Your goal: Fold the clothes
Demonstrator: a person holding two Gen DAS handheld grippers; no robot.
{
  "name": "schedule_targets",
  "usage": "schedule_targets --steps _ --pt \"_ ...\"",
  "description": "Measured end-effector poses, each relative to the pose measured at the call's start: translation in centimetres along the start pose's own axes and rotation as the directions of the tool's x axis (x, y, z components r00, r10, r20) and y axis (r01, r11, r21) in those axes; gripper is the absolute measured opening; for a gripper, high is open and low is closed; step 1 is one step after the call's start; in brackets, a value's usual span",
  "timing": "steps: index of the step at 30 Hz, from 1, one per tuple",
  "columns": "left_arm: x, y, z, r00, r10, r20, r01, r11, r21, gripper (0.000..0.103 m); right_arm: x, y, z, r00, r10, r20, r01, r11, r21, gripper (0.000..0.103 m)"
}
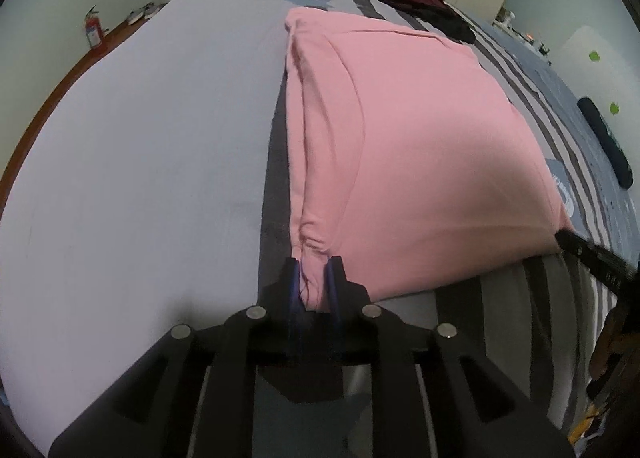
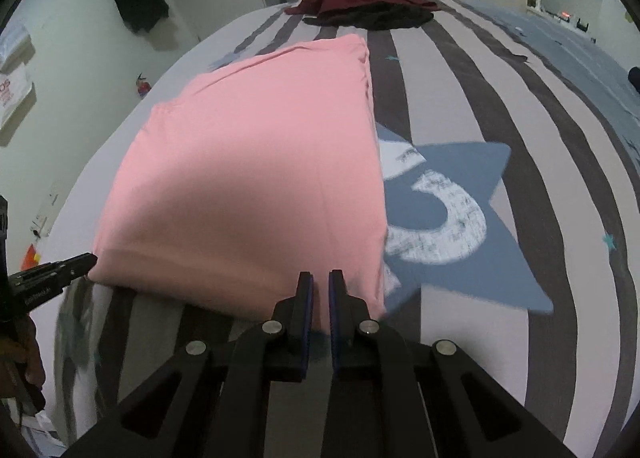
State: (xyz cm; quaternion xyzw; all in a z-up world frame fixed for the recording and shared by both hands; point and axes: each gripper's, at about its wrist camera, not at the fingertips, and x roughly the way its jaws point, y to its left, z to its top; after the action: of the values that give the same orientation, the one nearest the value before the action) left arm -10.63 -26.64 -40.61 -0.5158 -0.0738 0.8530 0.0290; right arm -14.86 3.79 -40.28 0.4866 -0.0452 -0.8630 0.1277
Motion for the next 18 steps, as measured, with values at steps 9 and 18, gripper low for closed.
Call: schedule_targets --steps 9,18 --pt "-2.8 -3.4 2.6 0.993 -0.061 0.104 0.058 0.998 0.033 0.012 -2.1 1.6 1.2 1.000 0.022 0.008 -0.022 0.999 -0.035 0.010" --pt "1.3 -8.8 3.0 0.966 -0.243 0.086 0.240 0.970 0.037 0.012 1.0 6.2 3.3 0.980 0.194 0.036 -0.190 0.978 -0.084 0.010"
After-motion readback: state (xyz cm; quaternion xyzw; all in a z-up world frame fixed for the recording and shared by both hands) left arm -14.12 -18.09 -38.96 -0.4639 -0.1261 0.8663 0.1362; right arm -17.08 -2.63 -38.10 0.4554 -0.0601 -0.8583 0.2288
